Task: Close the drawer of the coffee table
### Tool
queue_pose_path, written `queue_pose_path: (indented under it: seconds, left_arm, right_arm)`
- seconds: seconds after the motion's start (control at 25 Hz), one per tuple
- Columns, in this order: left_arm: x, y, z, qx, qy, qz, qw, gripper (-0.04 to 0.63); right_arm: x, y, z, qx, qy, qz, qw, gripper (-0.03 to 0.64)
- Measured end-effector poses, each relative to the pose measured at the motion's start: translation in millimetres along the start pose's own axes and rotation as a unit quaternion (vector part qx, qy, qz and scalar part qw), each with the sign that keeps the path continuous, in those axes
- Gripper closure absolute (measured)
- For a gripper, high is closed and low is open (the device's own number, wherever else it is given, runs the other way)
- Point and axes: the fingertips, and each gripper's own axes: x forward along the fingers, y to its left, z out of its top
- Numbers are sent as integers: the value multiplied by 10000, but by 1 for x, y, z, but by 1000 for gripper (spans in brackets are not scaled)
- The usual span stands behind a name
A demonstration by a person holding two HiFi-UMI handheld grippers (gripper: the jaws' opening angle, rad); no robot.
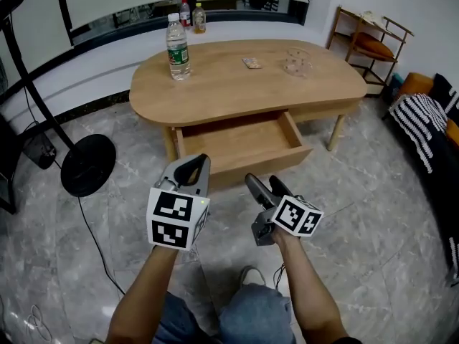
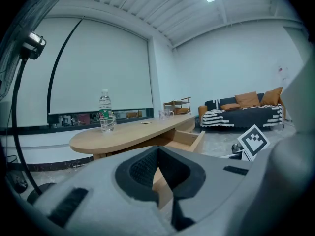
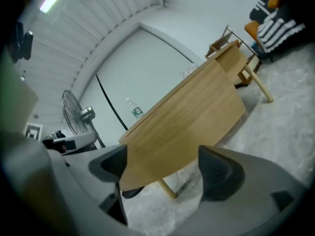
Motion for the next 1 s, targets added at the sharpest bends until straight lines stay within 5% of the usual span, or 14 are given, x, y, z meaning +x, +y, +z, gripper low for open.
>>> queue_pose_path:
  seconds: [0.48, 0.6, 1.0]
  left_arm:
    - [-7, 12, -17, 118, 147, 247, 9995, 594]
    - [-8, 16, -20, 118, 171, 323, 9993, 594]
    - [-4, 12, -17, 120, 166, 286, 9994, 594]
  right_arm:
    - [28, -30, -14, 1953, -646, 688, 9762, 74]
    - [29, -34, -16, 1989, -685, 701, 9751, 136]
    - [27, -23, -5, 2145, -683, 524, 9729, 155]
